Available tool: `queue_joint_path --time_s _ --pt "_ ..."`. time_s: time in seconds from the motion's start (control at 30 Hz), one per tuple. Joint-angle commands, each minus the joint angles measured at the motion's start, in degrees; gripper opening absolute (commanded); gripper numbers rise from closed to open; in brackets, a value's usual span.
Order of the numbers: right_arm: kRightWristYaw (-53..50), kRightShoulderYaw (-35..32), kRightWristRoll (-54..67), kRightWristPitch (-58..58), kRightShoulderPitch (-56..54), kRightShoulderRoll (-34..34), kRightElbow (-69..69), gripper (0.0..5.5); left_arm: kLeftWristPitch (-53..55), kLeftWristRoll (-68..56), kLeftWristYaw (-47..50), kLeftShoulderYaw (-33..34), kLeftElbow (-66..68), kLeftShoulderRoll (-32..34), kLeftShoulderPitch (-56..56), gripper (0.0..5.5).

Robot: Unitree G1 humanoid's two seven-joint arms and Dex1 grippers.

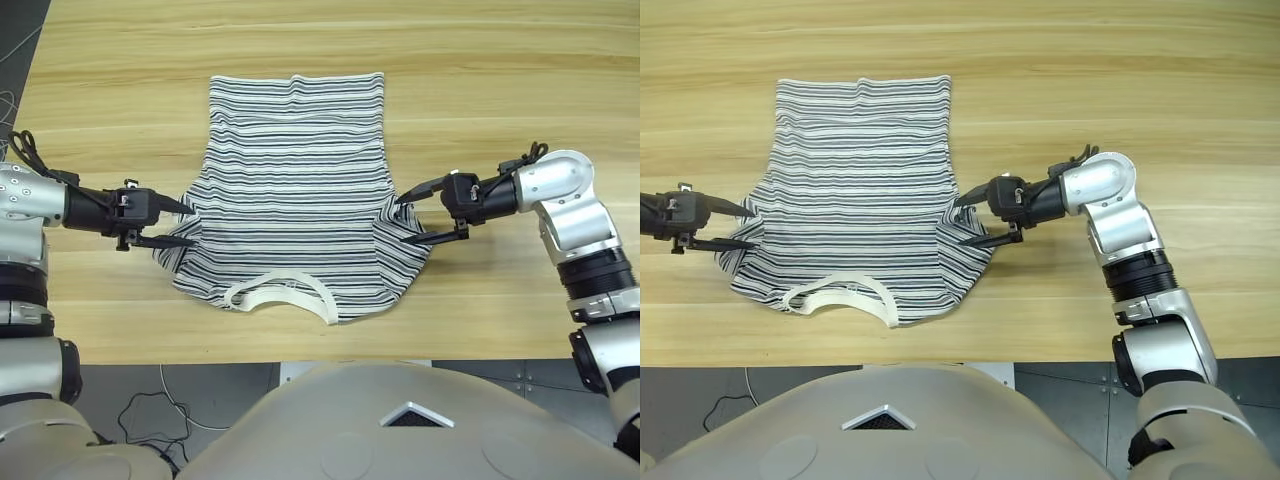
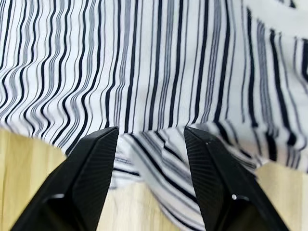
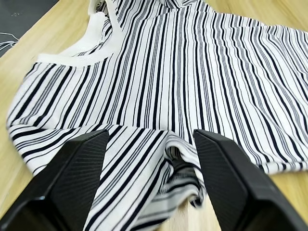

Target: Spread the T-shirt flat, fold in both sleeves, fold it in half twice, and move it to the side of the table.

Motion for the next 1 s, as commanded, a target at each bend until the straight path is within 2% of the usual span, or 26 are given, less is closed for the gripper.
queue_joint_path --time_s 0.03,0.27,0.4,0.5,0.6,0.77,1.0 --pt "-3.21 2.54 -4.94 -3.15 -2.15 2.22 5.95 3.25 -1.92 1.52 1.42 0.07 3.12 0.10 -1.85 2.52" --pt "-14.83 10.74 -21.26 -13.51 -7.24 4.32 26.22 3.25 -3.66 2.58 1.55 -0.99 7.42 -2.26 -0.22 2.52" --pt "-17.82 12.57 -23.47 -17.12 -8.67 3.35 31.77 3.25 -5.15 7.66 2.09 -7.02 8.80 -7.77 4.66 2.52" --pt "-18.77 13.43 -24.49 -18.59 -9.43 2.00 33.97 3.25 -6.32 13.38 6.99 -11.29 12.59 -9.26 5.94 2.52" --pt "-18.70 14.96 -26.72 -18.48 -9.47 -1.60 35.60 3.25 -6.83 17.18 12.39 -13.59 16.39 -6.95 4.98 2.52" --pt "-17.64 15.47 -26.80 -17.09 -7.38 -7.14 36.29 3.25 -6.96 15.84 14.26 -14.49 19.15 -4.34 3.42 2.52" --pt "-18.44 16.57 -26.95 -15.49 -5.84 -9.37 38.58 3.25 -7.97 14.28 16.38 -14.84 21.60 -2.10 4.04 2.52"
